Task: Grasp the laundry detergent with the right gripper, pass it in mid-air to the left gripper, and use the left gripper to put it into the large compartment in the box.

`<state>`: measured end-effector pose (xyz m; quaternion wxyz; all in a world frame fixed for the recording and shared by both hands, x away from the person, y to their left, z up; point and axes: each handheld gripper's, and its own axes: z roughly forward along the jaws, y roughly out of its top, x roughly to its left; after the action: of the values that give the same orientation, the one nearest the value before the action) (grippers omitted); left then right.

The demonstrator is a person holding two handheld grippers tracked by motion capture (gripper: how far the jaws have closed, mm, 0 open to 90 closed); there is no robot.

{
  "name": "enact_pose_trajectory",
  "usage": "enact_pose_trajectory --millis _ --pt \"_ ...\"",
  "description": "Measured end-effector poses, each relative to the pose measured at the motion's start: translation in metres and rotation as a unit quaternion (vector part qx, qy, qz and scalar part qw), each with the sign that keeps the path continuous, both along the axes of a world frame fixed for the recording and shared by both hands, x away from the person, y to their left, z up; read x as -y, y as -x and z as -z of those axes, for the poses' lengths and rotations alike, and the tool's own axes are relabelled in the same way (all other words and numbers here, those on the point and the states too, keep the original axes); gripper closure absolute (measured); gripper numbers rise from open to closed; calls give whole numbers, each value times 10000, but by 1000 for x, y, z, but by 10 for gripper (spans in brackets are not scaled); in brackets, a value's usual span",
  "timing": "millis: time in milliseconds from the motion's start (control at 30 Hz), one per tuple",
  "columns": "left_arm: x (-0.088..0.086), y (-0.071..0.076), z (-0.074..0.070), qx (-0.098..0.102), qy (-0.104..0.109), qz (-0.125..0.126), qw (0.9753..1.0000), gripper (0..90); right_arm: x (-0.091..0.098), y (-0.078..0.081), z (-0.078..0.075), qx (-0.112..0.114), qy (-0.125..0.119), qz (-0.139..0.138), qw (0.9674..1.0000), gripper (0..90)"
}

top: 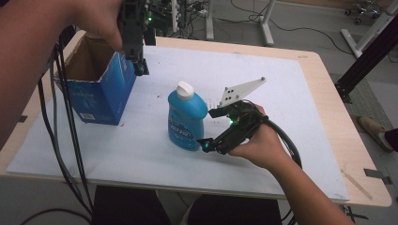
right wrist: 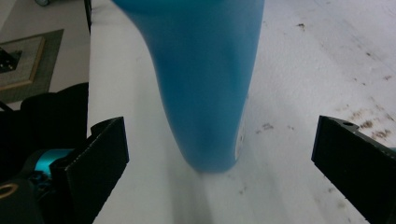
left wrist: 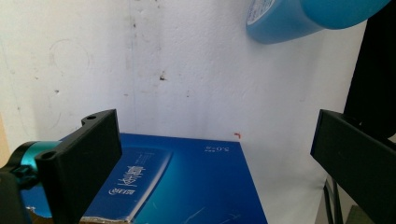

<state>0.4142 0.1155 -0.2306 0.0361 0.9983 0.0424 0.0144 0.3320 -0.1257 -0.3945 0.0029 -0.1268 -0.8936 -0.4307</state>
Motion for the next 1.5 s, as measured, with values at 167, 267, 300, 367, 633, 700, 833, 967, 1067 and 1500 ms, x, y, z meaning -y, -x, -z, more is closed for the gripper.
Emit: enact_pose_trajectory --millis 167,267,300,367,633,700,833,967,1067,1500 --pt "1 1 -1 20 21 1 10000 18 -9 0 5 15 -113 -22 9999 31" --pt "0 2 -1 9 8 -2 10000 18 -16 2 8 32 -146 -29 9999 31" --pt "0 2 -1 -7 7 0 10000 18 -18 2 9 3 -179 -20 9998 31" --pt "-1 2 -1 -8 -8 -7 10000 18 -22 3 11 40 -243 26 9997 31" --pt "-5 2 1 -20 39 -27 10000 17 -30 5 15 155 -521 167 9984 31" --pt "-6 2 2 -23 9 -34 10000 18 -31 6 17 194 -556 229 9980 31" --pt "-9 1 2 -20 44 -53 10000 18 -34 6 19 197 -697 307 9969 32" --pt "-11 1 3 -16 46 -64 10000 18 -36 6 20 189 -822 355 9958 34" --pt "-12 1 4 -20 49 -70 10000 18 -37 6 22 235 -886 361 9951 36" --pt "-16 1 6 -31 42 -114 9999 18 -37 5 27 307 -1083 506 9924 143"
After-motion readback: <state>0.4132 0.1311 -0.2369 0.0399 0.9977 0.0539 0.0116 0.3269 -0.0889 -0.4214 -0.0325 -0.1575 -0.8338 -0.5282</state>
